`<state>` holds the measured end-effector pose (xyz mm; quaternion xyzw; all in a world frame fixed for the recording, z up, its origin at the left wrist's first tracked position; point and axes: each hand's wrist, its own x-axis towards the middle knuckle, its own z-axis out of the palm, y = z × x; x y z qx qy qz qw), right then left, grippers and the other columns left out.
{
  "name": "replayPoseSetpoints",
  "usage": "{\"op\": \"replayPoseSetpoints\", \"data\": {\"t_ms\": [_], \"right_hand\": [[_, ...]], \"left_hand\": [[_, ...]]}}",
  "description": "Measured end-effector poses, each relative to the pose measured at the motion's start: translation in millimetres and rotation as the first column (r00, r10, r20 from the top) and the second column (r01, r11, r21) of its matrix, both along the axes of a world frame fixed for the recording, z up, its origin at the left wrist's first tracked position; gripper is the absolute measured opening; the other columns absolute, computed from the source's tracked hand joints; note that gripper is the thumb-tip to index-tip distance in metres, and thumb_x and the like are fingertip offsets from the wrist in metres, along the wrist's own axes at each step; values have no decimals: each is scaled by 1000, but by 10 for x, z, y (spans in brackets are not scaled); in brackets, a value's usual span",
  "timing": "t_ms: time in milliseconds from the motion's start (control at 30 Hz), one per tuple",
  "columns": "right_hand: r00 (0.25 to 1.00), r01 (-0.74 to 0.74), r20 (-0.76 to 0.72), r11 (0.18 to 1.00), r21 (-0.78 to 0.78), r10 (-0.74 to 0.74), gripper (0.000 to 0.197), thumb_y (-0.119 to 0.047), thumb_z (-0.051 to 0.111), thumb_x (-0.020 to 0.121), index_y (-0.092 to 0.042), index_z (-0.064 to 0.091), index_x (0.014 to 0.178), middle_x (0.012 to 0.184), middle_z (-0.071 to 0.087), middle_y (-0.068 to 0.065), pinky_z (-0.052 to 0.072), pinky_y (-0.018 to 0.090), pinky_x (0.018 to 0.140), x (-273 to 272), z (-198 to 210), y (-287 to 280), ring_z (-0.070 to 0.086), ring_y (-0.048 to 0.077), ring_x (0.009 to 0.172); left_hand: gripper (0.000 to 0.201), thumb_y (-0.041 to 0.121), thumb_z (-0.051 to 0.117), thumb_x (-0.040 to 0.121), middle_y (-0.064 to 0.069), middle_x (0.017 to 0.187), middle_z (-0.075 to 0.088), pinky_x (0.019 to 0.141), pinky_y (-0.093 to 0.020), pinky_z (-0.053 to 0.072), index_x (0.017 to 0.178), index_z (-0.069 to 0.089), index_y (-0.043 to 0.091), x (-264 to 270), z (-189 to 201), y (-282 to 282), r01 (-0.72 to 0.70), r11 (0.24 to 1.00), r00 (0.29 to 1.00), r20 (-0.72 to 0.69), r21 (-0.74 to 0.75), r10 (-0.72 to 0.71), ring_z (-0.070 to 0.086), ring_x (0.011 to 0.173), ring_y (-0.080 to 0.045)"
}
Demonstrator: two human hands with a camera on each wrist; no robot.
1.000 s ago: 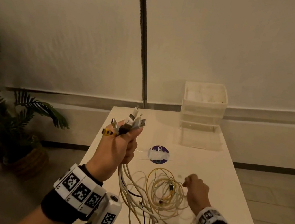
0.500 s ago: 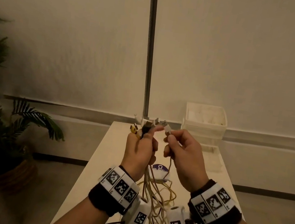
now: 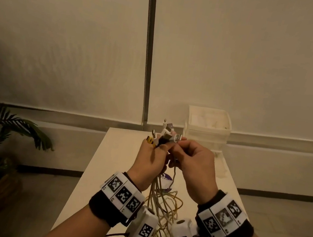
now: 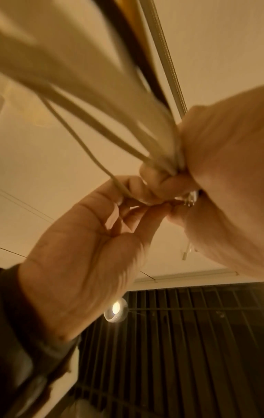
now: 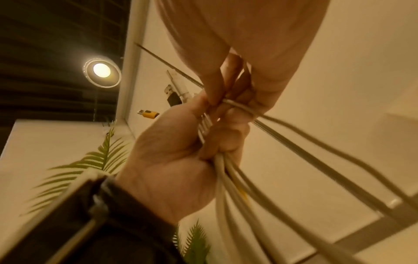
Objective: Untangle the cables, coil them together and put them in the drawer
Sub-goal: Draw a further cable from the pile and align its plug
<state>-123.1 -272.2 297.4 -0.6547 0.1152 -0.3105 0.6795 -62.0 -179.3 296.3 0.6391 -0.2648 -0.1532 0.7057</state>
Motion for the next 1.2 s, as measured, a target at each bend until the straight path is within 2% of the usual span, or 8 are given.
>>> {"op": "replayPoseSetpoints", "data": {"t_ms": [133,300,433,567,833,1000,1133,1200], "right_hand": [[984,-167,-91,964,-207,151,20,-14,57,94,-8,70,80,61,60,5,44,27,50,-126,-177,-100,50,16,51],[938,-298,-292,869,-395,188,25,-16,51,98,-13,62,76,55,45,-8,34,19,54,-319,-708,-355,39,6,52],[911,-347,-381,797,-495,159,25,-19,50,99,-15,61,77,57,47,-11,34,21,55,-174,-820,-635,40,4,55],[897,-376,-431,679,-631,96,26,-28,43,98,-12,54,80,59,49,-14,35,20,58,-141,-1138,-728,42,5,57],[943,-296,-290,805,-514,162,21,-15,43,101,-10,59,87,58,54,-16,39,23,56,14,-700,-527,45,2,53],[943,-330,-226,791,-516,246,33,-7,48,98,-35,60,87,72,64,-19,43,13,60,6,-398,-452,55,-4,64],[948,-309,-259,721,-621,183,25,-29,47,93,-17,68,97,89,71,-2,54,34,74,-9,-477,-498,66,9,83],[942,-321,-285,725,-609,177,19,-27,53,95,-16,69,94,81,71,-10,51,27,67,-11,-459,-539,64,2,75]], "left_hand": [[34,24,45,101,9,59,54,46,-25,28,76,67,16,156,133,44,-110,986,994,-23,-122,108,36,52,-11],[44,37,40,100,-2,57,38,65,-41,58,63,40,14,413,365,263,-30,932,989,-144,-362,-24,53,55,-19],[45,54,49,91,5,54,25,40,-22,18,62,37,21,386,375,337,20,954,998,-49,-300,-36,19,44,-9],[45,54,47,93,10,50,32,38,-19,20,65,38,20,482,500,502,-47,957,992,102,-285,79,22,42,-6],[32,-5,46,93,18,70,60,61,-6,41,94,69,18,124,12,162,-48,930,820,546,364,-172,57,67,9],[16,5,55,91,3,80,62,55,-14,44,89,48,19,65,-100,18,-82,906,902,418,416,-111,58,68,-5],[15,22,65,87,-3,76,65,60,-31,49,82,56,10,145,-46,-1,-121,867,898,425,483,-111,59,69,-18],[15,20,65,87,-1,72,63,55,-26,44,81,57,9,169,-35,-7,-93,851,900,409,517,-151,55,64,-16]]}}
